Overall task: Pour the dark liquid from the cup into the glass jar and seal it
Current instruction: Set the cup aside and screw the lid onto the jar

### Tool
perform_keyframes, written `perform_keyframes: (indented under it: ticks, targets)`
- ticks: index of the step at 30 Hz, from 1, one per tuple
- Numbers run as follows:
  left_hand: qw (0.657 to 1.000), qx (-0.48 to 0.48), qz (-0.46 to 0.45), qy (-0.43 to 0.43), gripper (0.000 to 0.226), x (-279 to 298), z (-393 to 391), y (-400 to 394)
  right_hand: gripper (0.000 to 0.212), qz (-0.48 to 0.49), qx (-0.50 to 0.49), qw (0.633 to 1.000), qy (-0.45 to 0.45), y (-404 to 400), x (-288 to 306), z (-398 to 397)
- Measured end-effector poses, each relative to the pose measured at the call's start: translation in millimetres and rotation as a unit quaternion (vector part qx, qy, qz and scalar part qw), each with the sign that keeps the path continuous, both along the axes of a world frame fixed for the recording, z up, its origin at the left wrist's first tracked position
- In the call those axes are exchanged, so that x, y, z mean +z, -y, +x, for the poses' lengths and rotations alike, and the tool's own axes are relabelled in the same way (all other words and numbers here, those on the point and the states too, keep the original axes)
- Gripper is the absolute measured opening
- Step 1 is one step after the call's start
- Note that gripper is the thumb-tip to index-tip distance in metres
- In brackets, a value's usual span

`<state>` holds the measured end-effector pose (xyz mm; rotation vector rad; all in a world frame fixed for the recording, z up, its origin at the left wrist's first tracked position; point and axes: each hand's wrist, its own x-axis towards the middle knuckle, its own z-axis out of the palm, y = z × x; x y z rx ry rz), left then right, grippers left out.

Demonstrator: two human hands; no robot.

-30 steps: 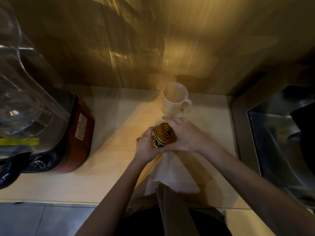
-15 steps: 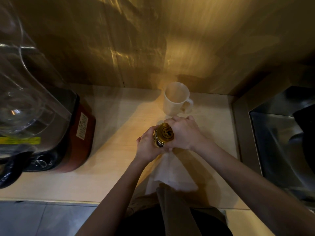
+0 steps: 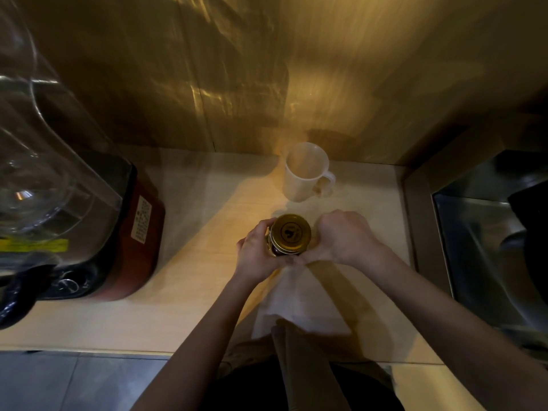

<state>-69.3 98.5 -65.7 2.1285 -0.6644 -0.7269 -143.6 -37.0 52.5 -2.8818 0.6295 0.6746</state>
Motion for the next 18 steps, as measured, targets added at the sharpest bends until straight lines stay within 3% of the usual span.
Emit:
perform_keyframes:
  ticks: [3, 5, 7, 9, 12, 14, 16, 18]
  targets:
    - [1.000, 0.007, 0.001, -0.004, 0.090, 1, -1, 1, 0.057, 0.027, 0.021, 0.999, 0.020, 7, 1, 0]
    - [1.000, 0.006, 0.001, -0.002, 0.090, 2, -1, 1, 0.086, 0.066, 0.073, 0.994, 0.037, 7, -4, 3]
    - [1.000, 0.005, 0.004, 0.000, 0.090, 2, -1, 1, 0.099, 0.099, 0.108, 0.989, 0.025, 2, -11, 7]
    - [1.000, 0.007, 0.003, -0.001, 0.090, 3, -1, 1, 0.088, 0.091, 0.118, 0.989, 0.001, -2, -14, 11]
    - [1.000, 0.010, 0.002, -0.006, 0.090, 3, -1, 1, 0.046, 0.017, 0.092, 0.996, 0.010, -1, -1, 13]
    - [1.000, 0.010, 0.007, -0.012, 0.091, 2, -1, 1, 0.036, -0.017, 0.074, 0.997, 0.020, 3, 9, 13]
    - [1.000, 0.011, 0.006, -0.018, 0.092, 2, -1, 1, 0.046, -0.015, 0.088, 0.995, 0.032, 7, 7, 13]
    - [1.000, 0.011, 0.007, -0.016, 0.091, 3, -1, 1, 0.082, 0.036, 0.125, 0.991, 0.014, 7, -1, 15]
